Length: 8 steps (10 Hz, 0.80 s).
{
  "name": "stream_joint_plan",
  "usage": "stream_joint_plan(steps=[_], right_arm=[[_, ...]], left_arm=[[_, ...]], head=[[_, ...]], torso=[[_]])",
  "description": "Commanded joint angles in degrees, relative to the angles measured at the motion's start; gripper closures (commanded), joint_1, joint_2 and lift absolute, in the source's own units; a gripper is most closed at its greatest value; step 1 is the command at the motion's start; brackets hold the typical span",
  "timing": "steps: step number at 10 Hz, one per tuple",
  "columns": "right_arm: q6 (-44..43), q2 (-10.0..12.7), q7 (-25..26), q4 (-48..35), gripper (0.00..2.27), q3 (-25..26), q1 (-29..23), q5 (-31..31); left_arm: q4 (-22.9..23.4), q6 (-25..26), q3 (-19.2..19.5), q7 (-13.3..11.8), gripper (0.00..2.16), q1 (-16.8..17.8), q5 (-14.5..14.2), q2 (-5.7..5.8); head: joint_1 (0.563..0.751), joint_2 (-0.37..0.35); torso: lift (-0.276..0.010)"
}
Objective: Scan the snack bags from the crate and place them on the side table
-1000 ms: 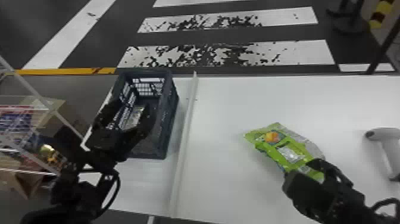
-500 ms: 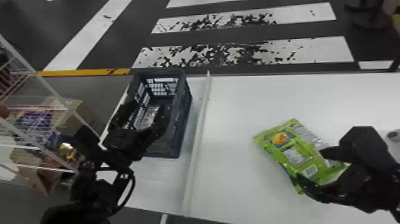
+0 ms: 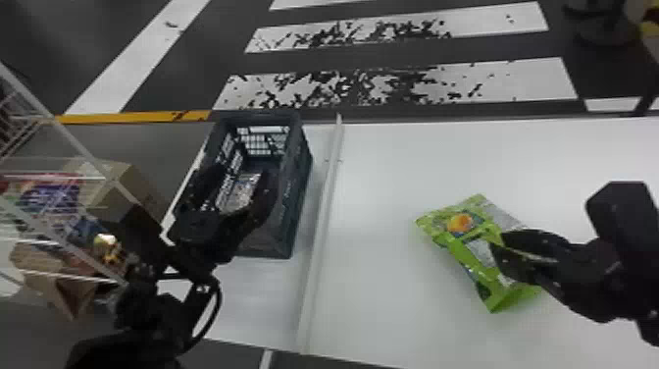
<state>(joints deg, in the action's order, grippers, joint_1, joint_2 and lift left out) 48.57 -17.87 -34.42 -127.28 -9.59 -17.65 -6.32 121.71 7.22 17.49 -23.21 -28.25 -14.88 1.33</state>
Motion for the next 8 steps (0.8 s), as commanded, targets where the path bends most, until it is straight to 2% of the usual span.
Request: stream_joint_plan(steps=[1, 8], right_arm=[[-3.8, 0.6, 0.8, 2.9, 2.22, -0.3, 0.3, -1.0], [-10.8, 1.3, 3.3, 16.5, 2.22, -3.0, 2.4, -7.1]], left_arm=[[-0.1, 0.1, -0.1, -0.1, 0.07, 0.0, 0.0, -0.09], [-0.5, 0.3, -0.1, -0.3, 0.08, 0.1, -0.1, -0.09]], head=[[0.695, 0.234], [0.695, 0.199]], torso=[[-0.094], [-0.094]])
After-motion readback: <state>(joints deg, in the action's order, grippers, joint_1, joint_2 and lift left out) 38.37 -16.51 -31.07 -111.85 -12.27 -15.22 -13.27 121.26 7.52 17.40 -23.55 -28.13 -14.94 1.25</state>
